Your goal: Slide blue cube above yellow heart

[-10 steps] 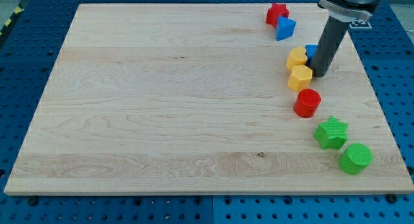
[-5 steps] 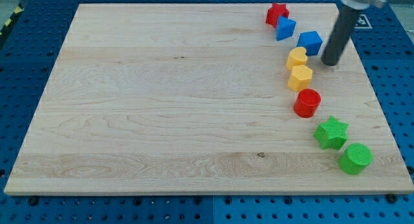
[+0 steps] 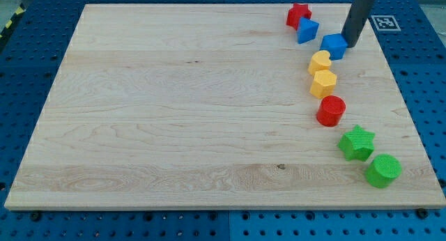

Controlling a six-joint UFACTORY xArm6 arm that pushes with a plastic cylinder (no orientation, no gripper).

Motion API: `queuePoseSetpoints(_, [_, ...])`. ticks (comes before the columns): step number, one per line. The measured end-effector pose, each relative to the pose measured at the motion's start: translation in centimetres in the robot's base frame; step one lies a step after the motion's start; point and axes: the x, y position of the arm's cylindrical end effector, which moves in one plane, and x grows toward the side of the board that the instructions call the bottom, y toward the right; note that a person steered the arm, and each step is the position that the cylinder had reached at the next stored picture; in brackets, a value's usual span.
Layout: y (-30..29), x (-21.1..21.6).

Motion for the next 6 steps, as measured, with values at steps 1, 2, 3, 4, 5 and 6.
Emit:
queuePoseSetpoints(1, [1.4, 1.5])
queuePoseSetpoints(2, [1.5, 1.7])
queuePoseSetpoints(3, [0.3, 1.7])
queuePoseSetpoints(4, [-1.7, 1.7])
queuePoseSetpoints(5, [-3.4, 1.7])
queuePoseSetpoints(6, [-4.1, 1.8])
